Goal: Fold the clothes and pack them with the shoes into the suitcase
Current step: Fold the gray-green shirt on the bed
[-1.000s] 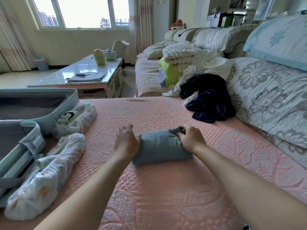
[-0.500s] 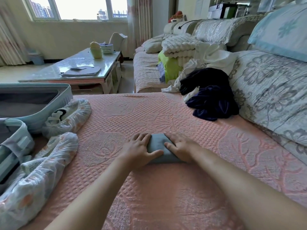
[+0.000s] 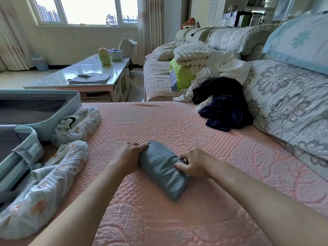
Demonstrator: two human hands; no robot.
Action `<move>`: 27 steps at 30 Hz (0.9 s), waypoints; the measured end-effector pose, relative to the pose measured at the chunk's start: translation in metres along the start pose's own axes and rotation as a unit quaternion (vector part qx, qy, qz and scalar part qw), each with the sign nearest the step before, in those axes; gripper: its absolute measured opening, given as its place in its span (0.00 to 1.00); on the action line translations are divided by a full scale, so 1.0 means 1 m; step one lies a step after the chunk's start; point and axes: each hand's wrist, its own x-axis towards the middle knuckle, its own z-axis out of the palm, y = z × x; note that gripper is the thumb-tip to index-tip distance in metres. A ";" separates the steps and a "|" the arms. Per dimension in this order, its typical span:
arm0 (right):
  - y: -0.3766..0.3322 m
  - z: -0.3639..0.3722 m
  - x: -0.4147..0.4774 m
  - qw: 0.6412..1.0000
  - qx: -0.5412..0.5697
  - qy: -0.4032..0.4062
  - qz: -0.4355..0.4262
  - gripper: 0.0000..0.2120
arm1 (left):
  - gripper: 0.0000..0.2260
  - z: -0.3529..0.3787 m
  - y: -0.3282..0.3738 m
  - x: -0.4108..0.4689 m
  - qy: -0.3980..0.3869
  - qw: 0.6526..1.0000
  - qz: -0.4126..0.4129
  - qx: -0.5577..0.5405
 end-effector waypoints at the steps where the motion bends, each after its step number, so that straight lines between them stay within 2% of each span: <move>1: -0.008 -0.003 -0.006 1.000 -0.018 -0.005 0.000 0.22 | 0.27 0.000 -0.002 -0.003 0.004 1.000 -0.012 -0.014; 4: -0.030 -0.008 -0.012 0.984 -0.169 0.054 0.014 0.21 | 0.27 -0.002 -0.002 -0.013 0.021 0.995 -0.073 -0.072; 5: -0.035 -0.008 -0.009 0.979 -0.182 0.088 0.017 0.20 | 0.27 -0.003 0.000 -0.016 0.034 0.990 -0.102 -0.091; 7: -0.045 -0.005 -0.001 0.985 -0.123 0.122 0.002 0.22 | 0.24 -0.003 0.008 -0.024 0.068 0.975 -0.160 -0.141; 9: -0.052 0.004 0.008 0.996 -0.033 0.087 -0.013 0.27 | 0.18 -0.003 0.022 -0.030 0.080 0.950 -0.218 -0.207; 11: -0.057 0.020 0.018 0.999 0.013 0.040 -0.022 0.30 | 0.19 0.001 0.037 -0.030 0.063 0.923 -0.259 -0.276; 15: -0.055 0.045 0.027 0.994 0.093 0.052 -0.032 0.29 | 0.31 0.016 0.050 -0.015 0.075 0.844 -0.315 -0.428; 19: -0.052 0.046 0.022 0.991 0.096 0.077 -0.060 0.28 | 0.32 0.018 0.046 -0.001 0.114 0.739 -0.358 -0.559; 21: -0.049 0.044 0.017 0.987 0.111 0.089 -0.075 0.27 | 0.29 0.015 0.042 0.005 0.121 0.712 -0.354 -0.594; 23: -0.046 0.040 0.012 0.979 0.146 0.108 -0.089 0.25 | 0.22 0.009 0.037 0.009 0.115 0.718 -0.331 -0.601; 25: -0.044 0.033 0.009 0.963 0.205 0.147 -0.093 0.23 | 0.19 0.000 0.031 0.008 0.106 0.734 -0.298 -0.600; 27: -0.044 0.024 0.007 0.944 0.278 0.167 -0.067 0.30 | 0.18 -0.014 0.022 0.002 0.098 0.749 -0.253 -0.605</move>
